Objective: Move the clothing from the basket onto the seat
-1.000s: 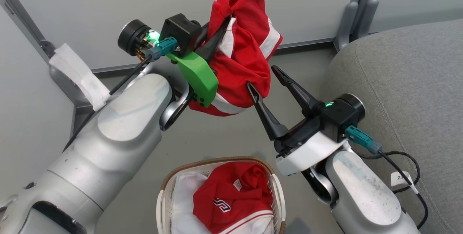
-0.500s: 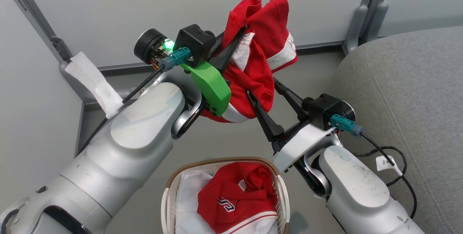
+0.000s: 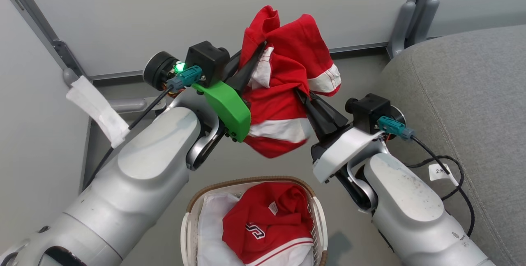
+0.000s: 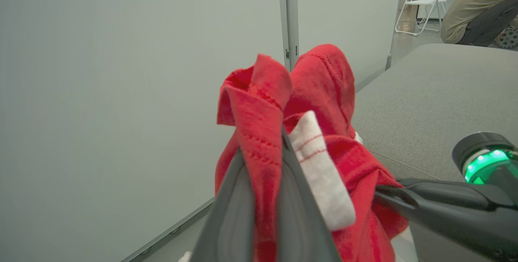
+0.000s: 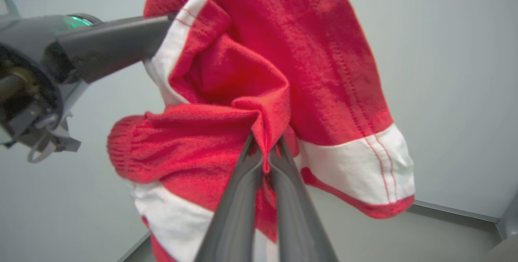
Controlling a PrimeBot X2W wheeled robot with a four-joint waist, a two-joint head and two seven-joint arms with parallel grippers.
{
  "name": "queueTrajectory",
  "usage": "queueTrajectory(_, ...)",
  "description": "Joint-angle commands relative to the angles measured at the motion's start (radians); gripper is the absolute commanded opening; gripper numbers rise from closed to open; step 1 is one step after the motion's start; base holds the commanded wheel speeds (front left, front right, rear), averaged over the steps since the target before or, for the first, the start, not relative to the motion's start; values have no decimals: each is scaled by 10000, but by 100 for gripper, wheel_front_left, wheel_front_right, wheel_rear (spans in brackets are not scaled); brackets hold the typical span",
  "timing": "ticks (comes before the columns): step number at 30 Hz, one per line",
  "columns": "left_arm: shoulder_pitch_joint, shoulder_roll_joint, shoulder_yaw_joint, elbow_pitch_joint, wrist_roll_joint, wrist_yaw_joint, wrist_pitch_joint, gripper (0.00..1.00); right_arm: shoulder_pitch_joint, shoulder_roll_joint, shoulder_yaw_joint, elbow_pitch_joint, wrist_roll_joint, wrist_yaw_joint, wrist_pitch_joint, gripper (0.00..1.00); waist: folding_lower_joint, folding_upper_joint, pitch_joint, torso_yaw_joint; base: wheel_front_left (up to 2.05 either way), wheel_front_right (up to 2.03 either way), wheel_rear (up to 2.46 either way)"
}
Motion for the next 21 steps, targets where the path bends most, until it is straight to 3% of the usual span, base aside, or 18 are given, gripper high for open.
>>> queueTrajectory(1, 222, 100, 116, 10, -144, 62, -105, 0, -88, -39, -165, -69, -150, -10, -5, 0, 0, 0, 18, -27, 0, 0, 0)
queueTrajectory(3, 412, 153, 203, -8, -214, 93, -200, 37, -62, -37, -386, -120, -324, -10, -5, 0, 0, 0, 30, -44, 0, 0, 0)
queueTrajectory(4, 532, 179, 241, -21, -231, 115, -255, 75, -42, -37, -512, -148, -398, -10, -5, 0, 0, 0, 34, -46, 0, 0, 0)
queueTrajectory(6, 808, 199, 315, -20, -286, 140, -350, 100, -1, -36, -729, -194, -561, -10, -5, 0, 0, 0, 24, -50, 0, 0, 0)
queueTrajectory(13, 2003, 62, 794, -45, -410, 201, -523, 100, 184, -36, -1536, -230, -1101, -10, -5, 0, 0, 0, -68, 11, 0, 0, 0)
queueTrajectory(21, 3715, -158, 1840, -403, 349, 35, -517, 100, 481, -34, -2279, -228, -1637, -10, -7, 0, 0, 0, -124, 58, 0, 0, 0)
